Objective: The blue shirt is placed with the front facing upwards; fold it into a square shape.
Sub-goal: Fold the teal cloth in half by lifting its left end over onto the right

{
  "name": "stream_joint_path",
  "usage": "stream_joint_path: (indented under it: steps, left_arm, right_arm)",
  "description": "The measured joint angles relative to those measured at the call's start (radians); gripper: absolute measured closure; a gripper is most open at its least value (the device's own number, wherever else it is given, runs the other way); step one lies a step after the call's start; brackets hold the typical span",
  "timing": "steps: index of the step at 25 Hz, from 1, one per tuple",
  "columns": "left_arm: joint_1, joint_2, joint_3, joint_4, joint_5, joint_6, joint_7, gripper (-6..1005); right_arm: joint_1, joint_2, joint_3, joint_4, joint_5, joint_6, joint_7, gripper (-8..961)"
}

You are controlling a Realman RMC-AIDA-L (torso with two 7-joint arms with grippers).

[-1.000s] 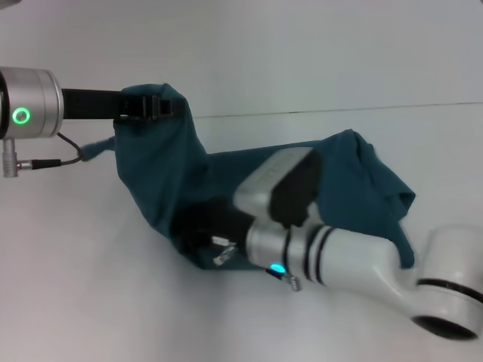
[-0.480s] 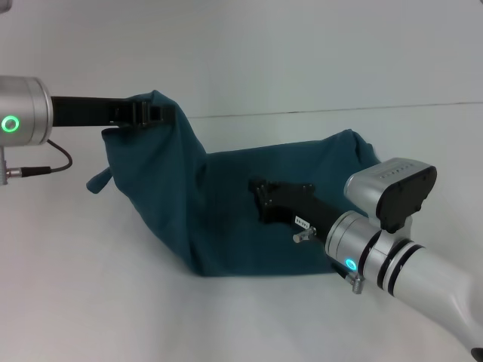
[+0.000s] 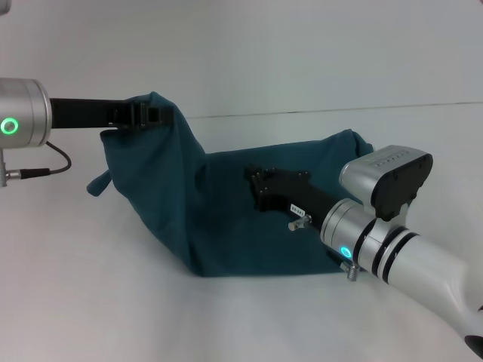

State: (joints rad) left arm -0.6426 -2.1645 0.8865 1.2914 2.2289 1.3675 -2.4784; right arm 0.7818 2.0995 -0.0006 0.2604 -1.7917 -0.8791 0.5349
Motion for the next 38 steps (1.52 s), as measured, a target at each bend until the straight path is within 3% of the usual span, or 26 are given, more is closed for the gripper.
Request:
stream_joint_path:
  steps: [26,38]
  left_arm:
    - [0.002,-0.001,0.0,-0.006,0.0,-0.002,0.0,959]
    - [0.037,0.0,0.003,0.003,-0.023,0.001,0.003,960]
  right_arm:
    - [-0.003,0.0,0.004,-0.007,0.003,0.005,0.001,953]
    - [-0.01,0.0,0.004,-0.007,0.005,0.003,0.005,953]
